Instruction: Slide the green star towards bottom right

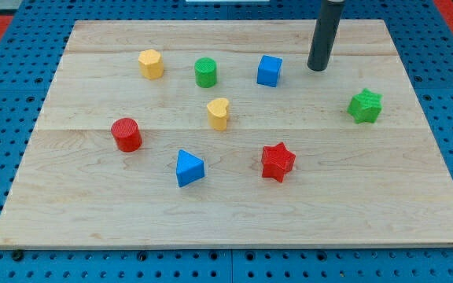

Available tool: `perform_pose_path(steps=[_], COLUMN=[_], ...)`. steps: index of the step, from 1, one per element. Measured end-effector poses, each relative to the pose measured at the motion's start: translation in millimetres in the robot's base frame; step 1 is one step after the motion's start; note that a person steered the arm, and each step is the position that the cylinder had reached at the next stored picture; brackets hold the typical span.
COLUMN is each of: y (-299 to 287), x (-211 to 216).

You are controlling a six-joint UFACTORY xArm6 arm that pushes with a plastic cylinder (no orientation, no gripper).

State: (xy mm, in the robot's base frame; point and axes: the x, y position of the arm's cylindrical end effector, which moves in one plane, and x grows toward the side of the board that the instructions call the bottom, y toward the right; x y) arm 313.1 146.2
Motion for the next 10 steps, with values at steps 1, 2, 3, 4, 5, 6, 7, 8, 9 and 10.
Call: perform_pose_path(steps=[1, 2, 3, 4, 5, 6, 7, 8, 9, 10], y=[-13.2, -63.7, -14.6, 68.3, 28.9, 62.2, 69.3, 91.8, 44.6, 44.4], x=[-7.5, -32.9, -35.6, -9.0, 63.3, 72.1, 39.7, 122.0, 153.7, 153.1])
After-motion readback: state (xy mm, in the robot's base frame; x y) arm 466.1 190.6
